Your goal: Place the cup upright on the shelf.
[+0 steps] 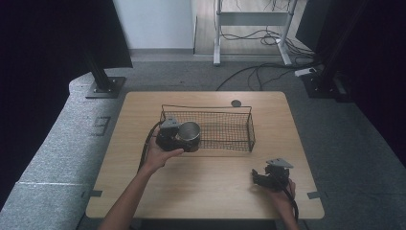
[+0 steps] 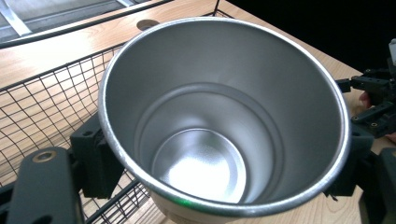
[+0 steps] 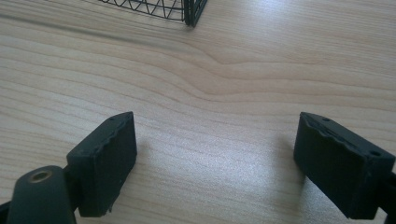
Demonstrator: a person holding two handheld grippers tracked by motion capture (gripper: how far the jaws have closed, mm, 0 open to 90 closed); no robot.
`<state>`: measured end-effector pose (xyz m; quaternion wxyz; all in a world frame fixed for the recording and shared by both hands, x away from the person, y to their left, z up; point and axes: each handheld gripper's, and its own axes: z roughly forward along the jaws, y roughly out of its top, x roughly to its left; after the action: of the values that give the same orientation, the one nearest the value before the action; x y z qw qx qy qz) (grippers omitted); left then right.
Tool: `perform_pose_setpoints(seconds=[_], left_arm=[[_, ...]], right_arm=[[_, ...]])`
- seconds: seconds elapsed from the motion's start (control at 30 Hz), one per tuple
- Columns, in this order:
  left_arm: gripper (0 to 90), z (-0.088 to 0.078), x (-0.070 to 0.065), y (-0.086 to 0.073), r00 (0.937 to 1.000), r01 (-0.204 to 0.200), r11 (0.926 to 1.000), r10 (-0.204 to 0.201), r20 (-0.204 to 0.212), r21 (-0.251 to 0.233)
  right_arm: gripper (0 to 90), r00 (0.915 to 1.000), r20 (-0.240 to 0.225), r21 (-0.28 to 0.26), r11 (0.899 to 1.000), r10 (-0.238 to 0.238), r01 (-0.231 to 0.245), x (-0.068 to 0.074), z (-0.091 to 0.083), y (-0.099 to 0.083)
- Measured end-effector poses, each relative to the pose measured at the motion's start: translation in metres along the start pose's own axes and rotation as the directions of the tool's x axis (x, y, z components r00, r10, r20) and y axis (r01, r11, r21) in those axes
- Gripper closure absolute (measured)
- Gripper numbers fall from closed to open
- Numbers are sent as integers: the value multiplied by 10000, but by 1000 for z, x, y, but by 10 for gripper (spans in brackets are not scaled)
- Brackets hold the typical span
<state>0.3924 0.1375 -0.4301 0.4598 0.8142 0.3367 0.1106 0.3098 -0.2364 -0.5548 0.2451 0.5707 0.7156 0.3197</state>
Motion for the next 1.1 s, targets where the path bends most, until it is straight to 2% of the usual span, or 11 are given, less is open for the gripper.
perform_pose_setpoints(seconds=[0.57, 0.97, 1.1], left_arm=[[181, 5, 10, 12, 9999, 111, 9999, -111, -36, -31], [182, 9, 22, 22, 9995, 76, 9999, -73, -313, 76], [181, 12, 27, 24, 9993, 182, 9998, -179, -323, 92]], right_arm=[[130, 10000, 22, -8, 10000, 12, -12, 0, 0, 0], [131, 10000, 30, 1, 10000, -6, 6, 0, 0, 0], [131, 10000, 32, -4, 10000, -19, 19, -1, 0, 0]])
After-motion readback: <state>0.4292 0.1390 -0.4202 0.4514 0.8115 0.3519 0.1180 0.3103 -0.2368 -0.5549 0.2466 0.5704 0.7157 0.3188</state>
